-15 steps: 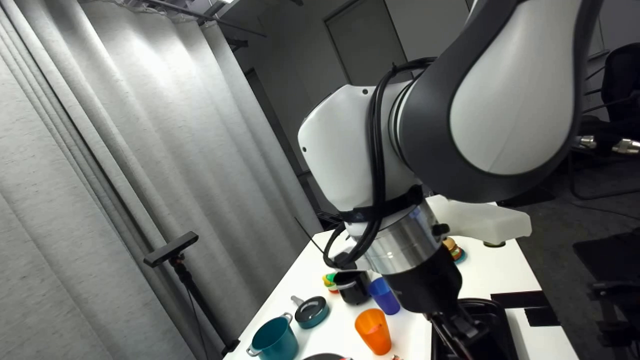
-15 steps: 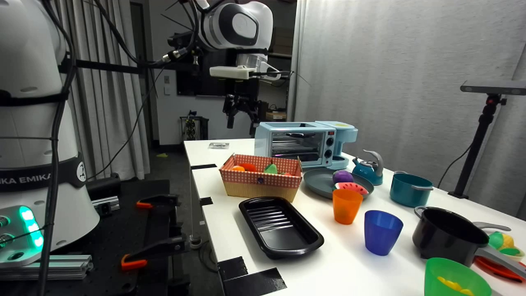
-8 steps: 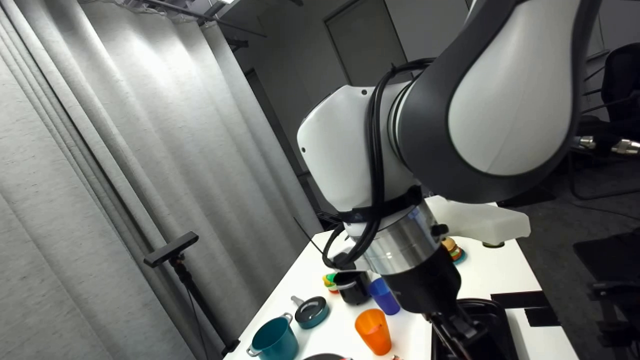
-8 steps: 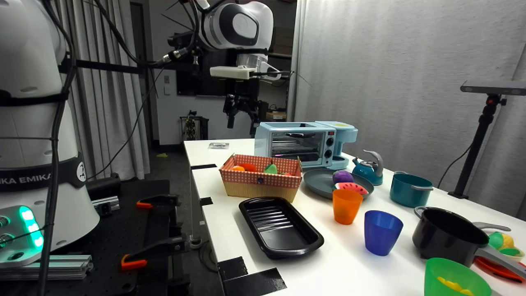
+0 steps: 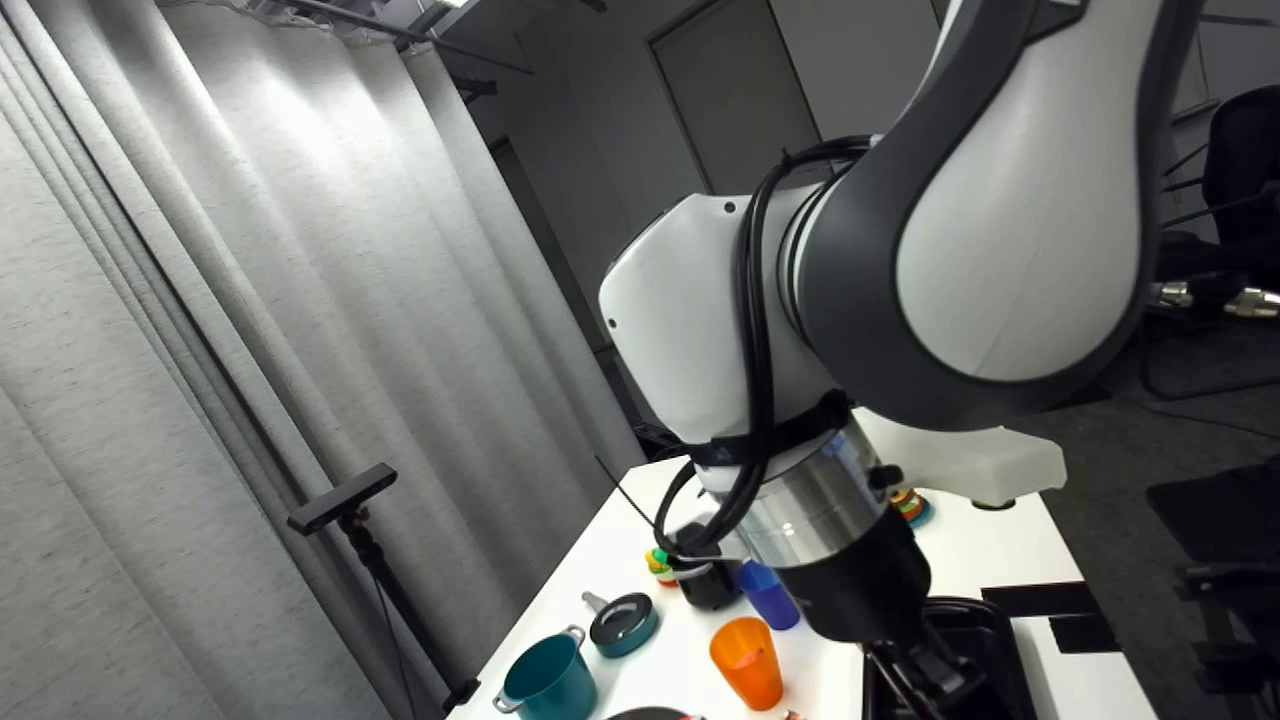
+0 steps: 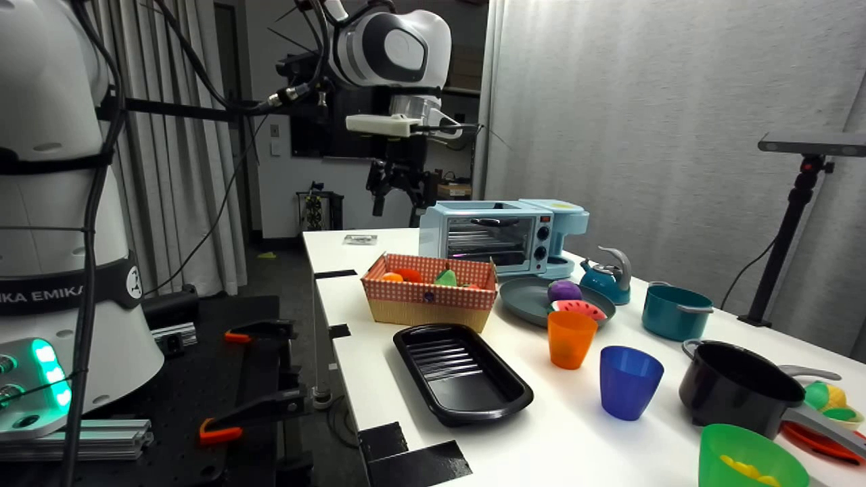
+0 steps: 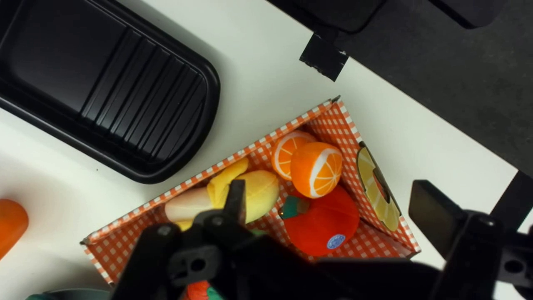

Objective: Take the green pear out of the basket and put it on the grey plate, pick up the watermelon from the top of the orange cup and put it in the basket

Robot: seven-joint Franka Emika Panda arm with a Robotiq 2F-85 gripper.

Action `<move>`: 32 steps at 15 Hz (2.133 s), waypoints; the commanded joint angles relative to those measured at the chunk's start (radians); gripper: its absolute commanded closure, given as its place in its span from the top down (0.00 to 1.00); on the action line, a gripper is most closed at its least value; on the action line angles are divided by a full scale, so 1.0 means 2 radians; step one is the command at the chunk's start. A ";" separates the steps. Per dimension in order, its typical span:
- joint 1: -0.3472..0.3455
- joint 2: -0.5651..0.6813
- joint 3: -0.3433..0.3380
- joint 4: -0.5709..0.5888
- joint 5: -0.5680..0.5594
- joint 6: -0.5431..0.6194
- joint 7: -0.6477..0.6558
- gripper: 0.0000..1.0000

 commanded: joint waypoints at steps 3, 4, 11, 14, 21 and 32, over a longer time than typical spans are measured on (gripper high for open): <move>-0.006 0.051 -0.003 0.034 -0.004 0.005 -0.023 1.00; -0.007 0.060 -0.003 0.042 -0.007 0.006 -0.027 1.00; -0.017 0.121 -0.005 0.098 -0.009 0.015 -0.053 1.00; -0.018 0.150 -0.002 0.121 -0.016 0.018 -0.063 1.00; -0.018 0.212 0.004 0.174 -0.025 0.021 -0.089 1.00; -0.023 0.281 0.004 0.235 -0.049 0.058 -0.090 1.00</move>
